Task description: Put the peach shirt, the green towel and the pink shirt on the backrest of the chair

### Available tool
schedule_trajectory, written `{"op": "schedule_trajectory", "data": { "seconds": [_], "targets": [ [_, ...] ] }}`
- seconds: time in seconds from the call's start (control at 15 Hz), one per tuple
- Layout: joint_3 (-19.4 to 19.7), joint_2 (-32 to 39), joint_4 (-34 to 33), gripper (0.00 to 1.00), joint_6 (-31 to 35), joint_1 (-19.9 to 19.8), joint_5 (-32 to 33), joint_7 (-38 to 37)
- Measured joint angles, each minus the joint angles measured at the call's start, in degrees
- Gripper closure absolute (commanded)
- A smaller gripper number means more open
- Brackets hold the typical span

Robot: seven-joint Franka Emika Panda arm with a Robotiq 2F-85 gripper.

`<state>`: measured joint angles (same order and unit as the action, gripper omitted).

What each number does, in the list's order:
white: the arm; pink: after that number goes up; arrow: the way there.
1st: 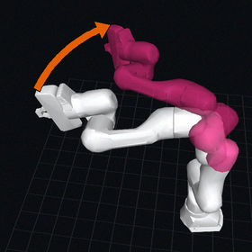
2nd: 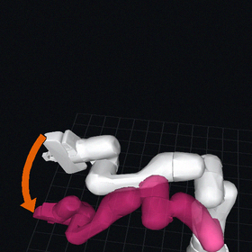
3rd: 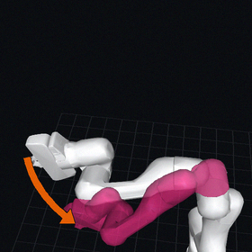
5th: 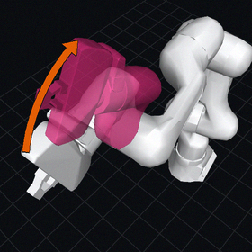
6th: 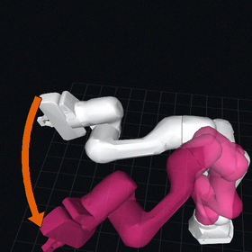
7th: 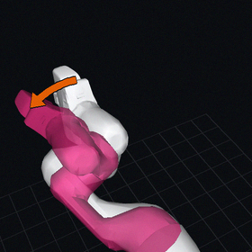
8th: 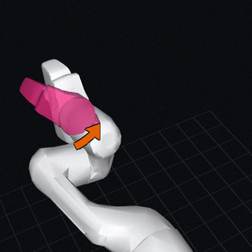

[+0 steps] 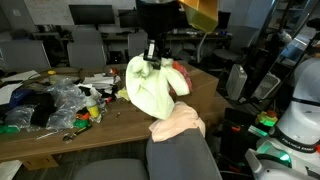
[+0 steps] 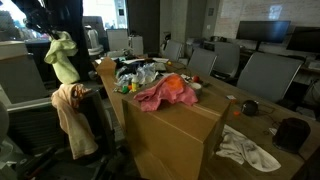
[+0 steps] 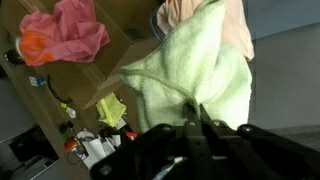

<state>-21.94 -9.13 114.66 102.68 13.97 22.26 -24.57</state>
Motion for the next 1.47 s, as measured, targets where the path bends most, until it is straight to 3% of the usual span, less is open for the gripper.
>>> {"op": "schedule_trajectory", "data": {
  "seconds": [0.67,1.47],
  "targets": [
    [-2.0,3.98,-2.86,0.99,-2.74,4.96,-0.3,5.58],
    [0.02,13.81,-2.1,0.99,-6.74,5.27,-0.37,5.63]
  ]
}}
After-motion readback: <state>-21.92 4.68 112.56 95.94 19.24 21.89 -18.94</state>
